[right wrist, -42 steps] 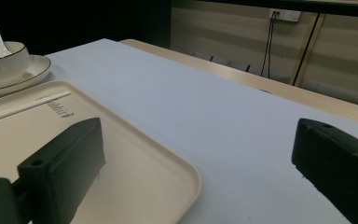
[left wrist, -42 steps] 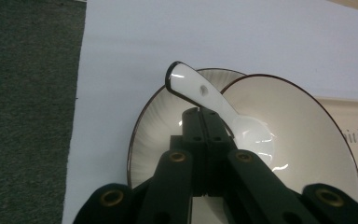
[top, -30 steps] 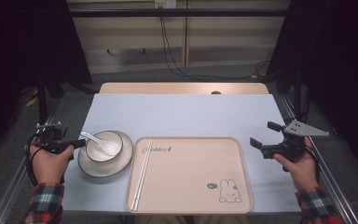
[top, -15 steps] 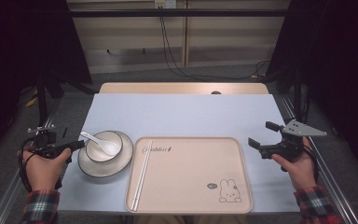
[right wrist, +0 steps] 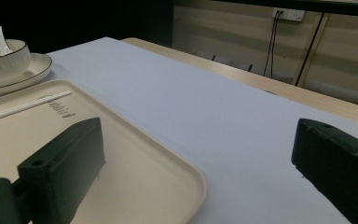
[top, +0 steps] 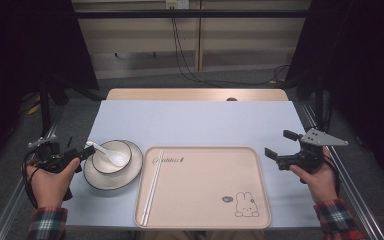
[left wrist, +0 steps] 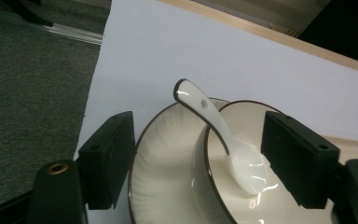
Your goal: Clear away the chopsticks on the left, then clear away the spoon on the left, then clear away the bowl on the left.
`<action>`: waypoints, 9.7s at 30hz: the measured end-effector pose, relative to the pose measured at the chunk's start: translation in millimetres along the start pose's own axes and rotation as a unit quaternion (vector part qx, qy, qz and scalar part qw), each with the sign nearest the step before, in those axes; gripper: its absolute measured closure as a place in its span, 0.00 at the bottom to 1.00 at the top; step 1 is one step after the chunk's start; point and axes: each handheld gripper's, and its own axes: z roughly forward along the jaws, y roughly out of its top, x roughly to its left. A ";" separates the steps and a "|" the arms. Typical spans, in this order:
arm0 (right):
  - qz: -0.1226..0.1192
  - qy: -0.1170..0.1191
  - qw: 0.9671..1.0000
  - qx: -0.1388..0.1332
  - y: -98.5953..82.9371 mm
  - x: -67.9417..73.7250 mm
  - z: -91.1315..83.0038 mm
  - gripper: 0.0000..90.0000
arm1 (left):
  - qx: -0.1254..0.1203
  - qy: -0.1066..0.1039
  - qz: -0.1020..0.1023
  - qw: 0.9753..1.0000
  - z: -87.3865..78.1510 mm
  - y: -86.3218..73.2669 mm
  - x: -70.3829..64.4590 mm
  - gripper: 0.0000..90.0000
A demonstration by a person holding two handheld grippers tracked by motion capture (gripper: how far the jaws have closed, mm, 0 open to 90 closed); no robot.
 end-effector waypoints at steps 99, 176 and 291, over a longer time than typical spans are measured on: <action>-0.008 -0.005 1.000 -0.008 5.2 0.4 -1.2 0.02 | -0.089 -0.058 -0.046 0.993 11.7 20.5 -39.7 0.96; -0.002 0.015 0.999 -0.032 5.6 5.8 -3.1 0.00 | 0.089 -0.228 0.045 0.969 56.2 -7.2 -149.9 0.96; -0.011 0.017 0.999 -0.027 3.9 6.3 -6.7 0.00 | 0.111 -0.153 0.072 0.979 108.1 -28.4 -161.1 0.31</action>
